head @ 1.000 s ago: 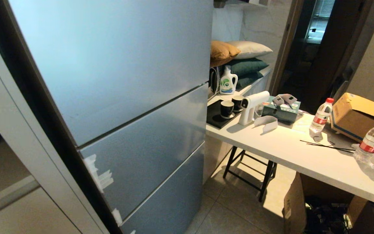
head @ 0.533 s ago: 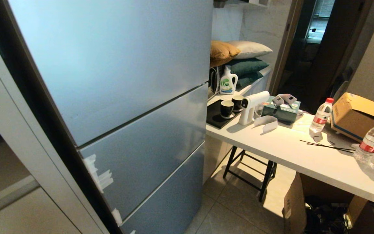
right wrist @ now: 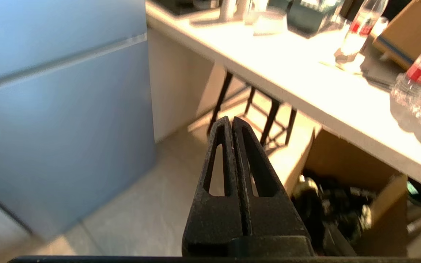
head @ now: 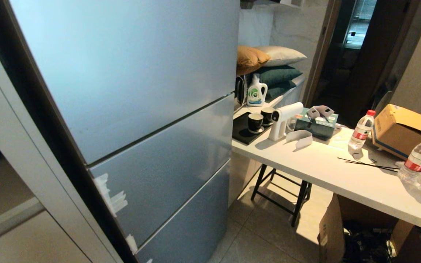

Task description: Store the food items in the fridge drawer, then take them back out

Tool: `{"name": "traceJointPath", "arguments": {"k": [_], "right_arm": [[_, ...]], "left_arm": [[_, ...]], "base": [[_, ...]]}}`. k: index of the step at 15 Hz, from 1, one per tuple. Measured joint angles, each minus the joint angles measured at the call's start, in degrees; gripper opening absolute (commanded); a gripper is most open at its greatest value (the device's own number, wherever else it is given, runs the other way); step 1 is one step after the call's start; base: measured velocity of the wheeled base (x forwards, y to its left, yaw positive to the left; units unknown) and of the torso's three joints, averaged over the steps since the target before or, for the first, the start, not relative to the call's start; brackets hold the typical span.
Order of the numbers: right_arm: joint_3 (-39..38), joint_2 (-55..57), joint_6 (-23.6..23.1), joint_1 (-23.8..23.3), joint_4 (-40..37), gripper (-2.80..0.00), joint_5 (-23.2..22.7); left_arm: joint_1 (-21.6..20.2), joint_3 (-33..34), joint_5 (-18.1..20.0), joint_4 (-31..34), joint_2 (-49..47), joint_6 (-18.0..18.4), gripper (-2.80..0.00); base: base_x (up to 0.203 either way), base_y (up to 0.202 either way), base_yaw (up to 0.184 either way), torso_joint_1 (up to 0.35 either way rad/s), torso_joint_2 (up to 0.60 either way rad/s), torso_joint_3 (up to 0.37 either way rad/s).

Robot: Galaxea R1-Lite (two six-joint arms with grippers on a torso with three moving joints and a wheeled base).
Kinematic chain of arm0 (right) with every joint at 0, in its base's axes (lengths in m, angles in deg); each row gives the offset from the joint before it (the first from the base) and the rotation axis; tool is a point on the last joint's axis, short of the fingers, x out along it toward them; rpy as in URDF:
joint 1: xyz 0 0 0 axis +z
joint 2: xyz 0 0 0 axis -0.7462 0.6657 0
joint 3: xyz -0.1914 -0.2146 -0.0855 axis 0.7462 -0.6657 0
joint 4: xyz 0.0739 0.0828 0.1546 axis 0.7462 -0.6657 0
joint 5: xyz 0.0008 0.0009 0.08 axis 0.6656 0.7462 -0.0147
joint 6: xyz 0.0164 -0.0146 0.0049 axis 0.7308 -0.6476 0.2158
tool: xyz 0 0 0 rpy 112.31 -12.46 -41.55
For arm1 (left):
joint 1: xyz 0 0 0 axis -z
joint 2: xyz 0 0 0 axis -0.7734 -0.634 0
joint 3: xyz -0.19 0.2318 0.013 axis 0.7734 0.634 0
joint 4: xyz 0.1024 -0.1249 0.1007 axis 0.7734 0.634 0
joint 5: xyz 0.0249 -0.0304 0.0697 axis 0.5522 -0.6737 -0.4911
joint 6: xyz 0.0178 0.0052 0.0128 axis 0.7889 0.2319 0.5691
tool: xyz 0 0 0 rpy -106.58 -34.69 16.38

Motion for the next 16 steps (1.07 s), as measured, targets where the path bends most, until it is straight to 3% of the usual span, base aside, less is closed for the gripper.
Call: {"name": "traceJointPath", "arguments": {"k": [16], "right_arm": [[-0.01,-3.49,2.29,0.02,-0.14,-2.8,1.53]], "left_arm": [[0.0,0.0,0.02,0.0,0.0,0.0,-2.8]], "base": [[0.0,0.0,0.0,0.0,0.0,0.0]]}}
